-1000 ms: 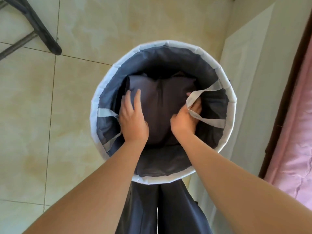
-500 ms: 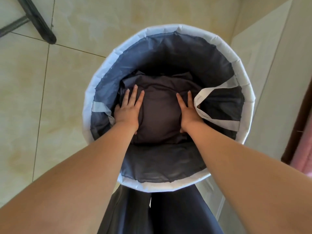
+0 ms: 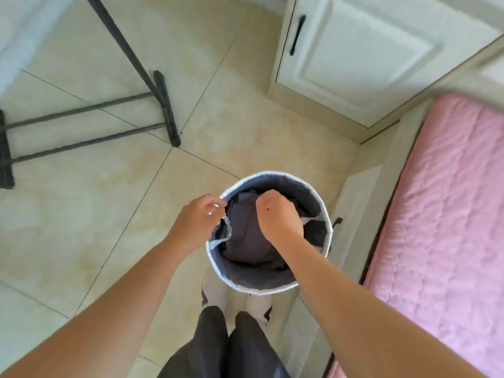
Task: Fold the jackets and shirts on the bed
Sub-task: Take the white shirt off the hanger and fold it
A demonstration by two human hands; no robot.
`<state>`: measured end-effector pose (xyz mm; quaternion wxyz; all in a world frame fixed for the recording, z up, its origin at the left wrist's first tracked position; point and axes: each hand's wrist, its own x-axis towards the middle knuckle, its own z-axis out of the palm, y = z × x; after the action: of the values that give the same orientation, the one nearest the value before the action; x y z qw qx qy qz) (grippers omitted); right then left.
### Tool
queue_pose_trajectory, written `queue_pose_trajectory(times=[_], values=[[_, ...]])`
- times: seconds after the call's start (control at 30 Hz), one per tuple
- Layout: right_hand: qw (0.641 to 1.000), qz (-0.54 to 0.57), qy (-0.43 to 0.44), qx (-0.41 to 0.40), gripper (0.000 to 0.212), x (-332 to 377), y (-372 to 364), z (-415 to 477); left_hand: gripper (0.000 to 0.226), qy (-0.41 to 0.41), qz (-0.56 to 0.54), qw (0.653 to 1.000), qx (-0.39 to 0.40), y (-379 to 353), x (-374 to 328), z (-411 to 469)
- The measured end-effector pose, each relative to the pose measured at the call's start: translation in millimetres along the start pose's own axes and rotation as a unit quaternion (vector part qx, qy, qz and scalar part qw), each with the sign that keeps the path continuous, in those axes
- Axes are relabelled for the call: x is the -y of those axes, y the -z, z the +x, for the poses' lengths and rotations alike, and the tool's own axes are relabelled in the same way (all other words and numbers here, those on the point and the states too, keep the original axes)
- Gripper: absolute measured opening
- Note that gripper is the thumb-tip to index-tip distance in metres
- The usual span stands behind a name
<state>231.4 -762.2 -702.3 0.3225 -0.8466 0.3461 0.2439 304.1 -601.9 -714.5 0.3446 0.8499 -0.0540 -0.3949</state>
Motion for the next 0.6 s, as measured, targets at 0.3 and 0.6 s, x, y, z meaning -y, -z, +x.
queue_pose_trajectory(times=[0.3,0.6], values=[[0.972,0.006,0.214,-0.096,0.025,153.0,166.8,-167.8,0.012,-0.085,-0.039,0.980,-0.176,175.8,-125.7,-183.2],[0.909,-0.033,0.400,-0.115,0.027,280.2,246.2,-297.8,0.018,-0.080,-0.052,0.937,-0.336,307.1,-161.9,-348.0]])
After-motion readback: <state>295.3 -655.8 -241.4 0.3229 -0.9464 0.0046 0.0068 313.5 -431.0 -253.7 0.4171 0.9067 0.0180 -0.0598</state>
